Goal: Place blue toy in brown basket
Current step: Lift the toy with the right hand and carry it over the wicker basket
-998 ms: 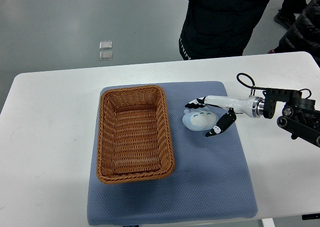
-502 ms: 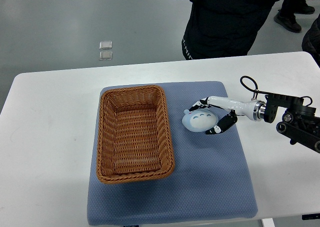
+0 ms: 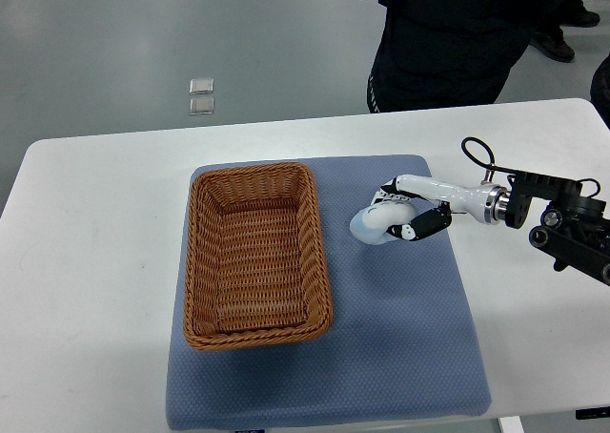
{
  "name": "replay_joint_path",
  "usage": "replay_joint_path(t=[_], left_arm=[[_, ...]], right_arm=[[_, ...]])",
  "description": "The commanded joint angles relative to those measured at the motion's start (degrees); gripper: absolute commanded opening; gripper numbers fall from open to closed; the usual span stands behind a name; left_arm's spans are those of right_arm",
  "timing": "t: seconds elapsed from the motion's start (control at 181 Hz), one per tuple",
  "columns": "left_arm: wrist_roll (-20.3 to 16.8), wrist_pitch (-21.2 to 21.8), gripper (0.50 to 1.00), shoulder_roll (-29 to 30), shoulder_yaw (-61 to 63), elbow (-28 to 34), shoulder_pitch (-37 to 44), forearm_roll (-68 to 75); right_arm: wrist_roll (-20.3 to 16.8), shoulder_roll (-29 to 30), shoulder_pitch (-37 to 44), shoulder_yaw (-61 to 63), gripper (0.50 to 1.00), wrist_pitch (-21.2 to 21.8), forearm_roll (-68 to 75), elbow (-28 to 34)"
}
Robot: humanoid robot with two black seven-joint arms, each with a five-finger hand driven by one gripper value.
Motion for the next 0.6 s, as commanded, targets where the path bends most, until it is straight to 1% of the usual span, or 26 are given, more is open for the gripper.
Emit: replay_joint_path(t=[0.0,0.127,0.336,0.595], left_arm=[[0.0,0.0,1.000,0.0,0.0,0.0,0.0,0.0],[0.0,0.0,1.000,0.0,0.0,0.0,0.0,0.0],[0.0,0.0,1.000,0.0,0.0,0.0,0.0,0.0],[0.1,0.0,1.000,0.0,0.0,0.0,0.0,0.0]], right_arm=[[0.7,-0.1,0.4,1.2,0.500,0.4,0.1,0.1],[1.3,0.4,0.8,4.2,0.500,0.6,0.2,0.2],[2.0,2.6,5.5,5.4,0.500,1.0,3.8,0.7],[1.7,9.8,9.8,4.4,0.500,2.6,4.8,-0.2]])
